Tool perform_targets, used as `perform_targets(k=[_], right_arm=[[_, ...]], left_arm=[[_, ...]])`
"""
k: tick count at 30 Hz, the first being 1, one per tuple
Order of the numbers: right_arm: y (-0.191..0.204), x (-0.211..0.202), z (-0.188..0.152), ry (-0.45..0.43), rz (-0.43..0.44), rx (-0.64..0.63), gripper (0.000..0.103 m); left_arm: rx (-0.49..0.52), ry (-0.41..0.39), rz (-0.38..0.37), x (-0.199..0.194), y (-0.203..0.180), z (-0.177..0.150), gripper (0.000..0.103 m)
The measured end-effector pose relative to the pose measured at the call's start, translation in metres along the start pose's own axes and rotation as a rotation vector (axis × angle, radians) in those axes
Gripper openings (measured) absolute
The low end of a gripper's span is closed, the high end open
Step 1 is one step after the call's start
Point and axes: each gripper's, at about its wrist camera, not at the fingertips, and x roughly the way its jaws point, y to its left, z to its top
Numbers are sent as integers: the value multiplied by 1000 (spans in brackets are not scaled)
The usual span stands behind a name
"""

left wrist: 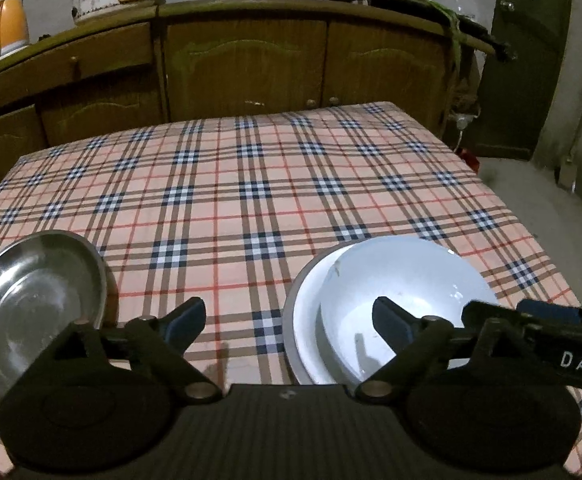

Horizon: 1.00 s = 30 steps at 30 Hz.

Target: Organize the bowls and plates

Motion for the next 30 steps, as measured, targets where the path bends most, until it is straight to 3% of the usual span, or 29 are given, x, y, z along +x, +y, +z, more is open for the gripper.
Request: perform_targets(k=[10,14,16,17,18,19,25,30], right_arm=[[-14,28,-10,84,22,55,81],[-21,43,-11,111,57,91,71],[-24,49,-10,128,116,130,56],[-25,52,-10,138,138,150,54],[-23,52,-10,140,135,153,54],[-21,52,-9,136,130,142,54],[-18,46,-10,139,127,140,53],[-14,32,-6,112,143,138,53]], left_arm=[[13,59,-16,30,4,-7,95],[27,88,-37,47,5,-9,93],[14,80,-88,51,7,-10,85],[7,80,-122,52,8,-9,81],[5,78,-153,52,7,-9,65],[15,76,-184,51,4,-8,61],[-25,93,-168,47,4,-7,56],[-12,53,-155,26,1,-3,56]])
